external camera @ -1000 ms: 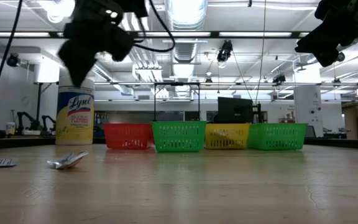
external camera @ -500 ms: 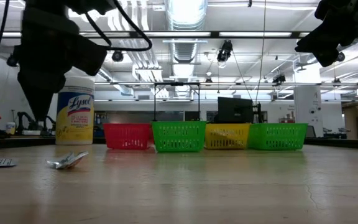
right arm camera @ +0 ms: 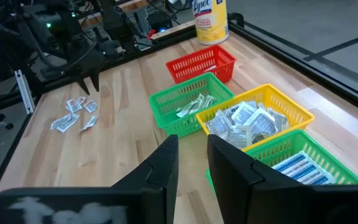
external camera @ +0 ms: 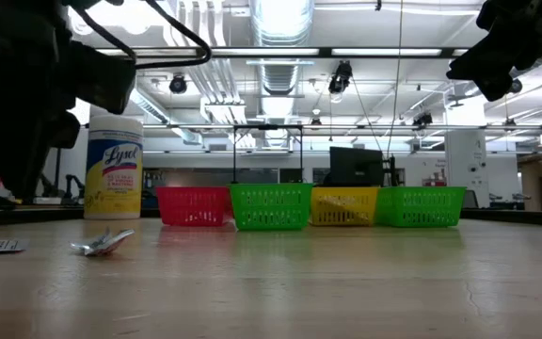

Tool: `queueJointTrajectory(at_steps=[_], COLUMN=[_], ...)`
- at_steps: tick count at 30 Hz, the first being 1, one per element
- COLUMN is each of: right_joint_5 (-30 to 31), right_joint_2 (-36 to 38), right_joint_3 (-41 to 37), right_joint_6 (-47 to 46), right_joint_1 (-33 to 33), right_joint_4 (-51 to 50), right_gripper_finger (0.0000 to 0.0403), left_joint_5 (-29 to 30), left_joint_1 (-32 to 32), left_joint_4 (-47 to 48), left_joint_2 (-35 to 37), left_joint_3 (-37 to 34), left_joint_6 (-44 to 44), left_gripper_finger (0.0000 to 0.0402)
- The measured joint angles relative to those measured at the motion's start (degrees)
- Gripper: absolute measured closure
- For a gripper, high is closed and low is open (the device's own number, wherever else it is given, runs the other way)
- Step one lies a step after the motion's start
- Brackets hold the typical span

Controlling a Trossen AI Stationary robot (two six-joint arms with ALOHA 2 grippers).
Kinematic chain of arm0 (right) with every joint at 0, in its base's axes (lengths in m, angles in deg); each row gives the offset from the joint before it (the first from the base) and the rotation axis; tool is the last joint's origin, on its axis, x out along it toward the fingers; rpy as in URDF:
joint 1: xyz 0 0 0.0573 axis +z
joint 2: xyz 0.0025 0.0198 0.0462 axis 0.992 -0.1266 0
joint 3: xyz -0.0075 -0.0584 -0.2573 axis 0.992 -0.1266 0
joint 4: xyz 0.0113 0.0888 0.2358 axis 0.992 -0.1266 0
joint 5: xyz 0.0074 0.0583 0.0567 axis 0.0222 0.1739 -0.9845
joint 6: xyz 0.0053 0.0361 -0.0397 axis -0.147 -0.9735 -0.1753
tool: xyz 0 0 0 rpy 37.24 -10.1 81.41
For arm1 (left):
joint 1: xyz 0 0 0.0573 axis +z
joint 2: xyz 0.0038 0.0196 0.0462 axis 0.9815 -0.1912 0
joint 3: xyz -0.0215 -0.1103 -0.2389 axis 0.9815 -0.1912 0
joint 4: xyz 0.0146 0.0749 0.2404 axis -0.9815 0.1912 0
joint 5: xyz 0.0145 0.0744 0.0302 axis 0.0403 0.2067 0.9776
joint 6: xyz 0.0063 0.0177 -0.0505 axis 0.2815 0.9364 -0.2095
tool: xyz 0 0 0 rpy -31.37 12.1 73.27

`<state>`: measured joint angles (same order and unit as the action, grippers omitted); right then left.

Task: Pick & Place First Aid Supplies
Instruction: Put the ointment pack into the red basket

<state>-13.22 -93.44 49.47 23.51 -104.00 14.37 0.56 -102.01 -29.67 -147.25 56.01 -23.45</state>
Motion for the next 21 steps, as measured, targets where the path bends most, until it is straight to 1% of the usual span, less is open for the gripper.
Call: queueJointTrajectory(at_steps=[6,13,17,21], right_joint_5=[0.0,0.0,0.0,0.0], right_joint_2=[0.0,0.0,0.0,0.0], right_joint_3=[0.0,0.0,0.0,0.0], right_joint_6=[0.0,0.0,0.0,0.0], right_joint_1=[0.0,0.0,0.0,0.0], right_joint_4=[0.0,0.0,0.0,0.0], right_gripper_finger=[0.0317,0.0330,0.0335,0.0331], left_joint_5=[0.4,0.4,0.1,-0.1], left_joint_1=[0.0,0.0,-0.1,-0.3], left_joint_4=[-4.2,-6.5,-9.7,-10.7], left_joint_2=[0.0,0.0,0.0,0.0], left_joint_3=[-2.6,-5.4,-6.1,-6.1], left_joint_6=[-1.0,-4.6,-3.2,-0.3], left_gripper_finger=[0.0291,0.0291,0.0291,0.0291])
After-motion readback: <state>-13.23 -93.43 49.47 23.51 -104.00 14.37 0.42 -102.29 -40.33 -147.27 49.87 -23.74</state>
